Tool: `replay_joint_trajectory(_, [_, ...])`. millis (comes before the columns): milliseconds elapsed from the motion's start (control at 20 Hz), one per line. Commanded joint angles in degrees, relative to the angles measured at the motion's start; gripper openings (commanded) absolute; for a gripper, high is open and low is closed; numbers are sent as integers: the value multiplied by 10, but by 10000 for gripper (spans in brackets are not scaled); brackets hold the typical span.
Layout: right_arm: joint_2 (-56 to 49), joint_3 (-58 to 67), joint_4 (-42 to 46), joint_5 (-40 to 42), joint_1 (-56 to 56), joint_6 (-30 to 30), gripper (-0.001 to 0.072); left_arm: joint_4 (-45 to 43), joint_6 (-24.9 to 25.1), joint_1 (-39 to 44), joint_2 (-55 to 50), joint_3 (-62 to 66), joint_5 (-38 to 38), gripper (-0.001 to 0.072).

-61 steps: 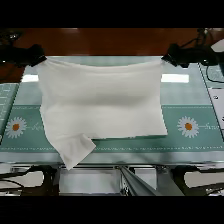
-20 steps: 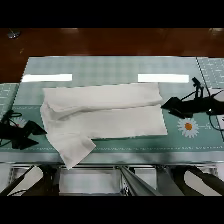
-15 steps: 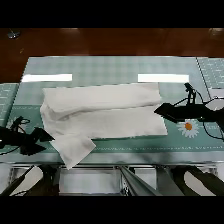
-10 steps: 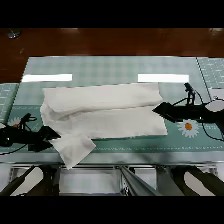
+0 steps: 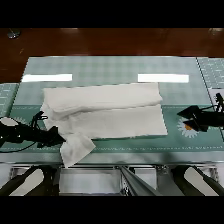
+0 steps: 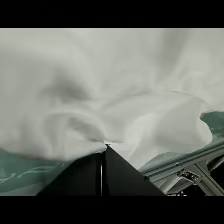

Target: Fold the shirts.

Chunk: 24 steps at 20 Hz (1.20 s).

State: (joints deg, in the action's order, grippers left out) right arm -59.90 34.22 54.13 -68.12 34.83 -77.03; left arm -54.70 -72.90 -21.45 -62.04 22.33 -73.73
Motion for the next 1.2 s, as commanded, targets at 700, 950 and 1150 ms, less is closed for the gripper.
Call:
replay_joint_trajectory(700, [-89, -57, -97, 43, -165, 6, 548, 10, 13, 11, 1, 0, 9, 18])
replay_joint_trajectory(950, [-90, -55, -99, 20, -165, 49, 44, 23, 20, 11, 9, 1, 17, 18])
replay_joint_trajectory(1150, [-90, -9, -91, 5, -164, 46, 44, 61, 35, 10, 26, 40, 15, 18])
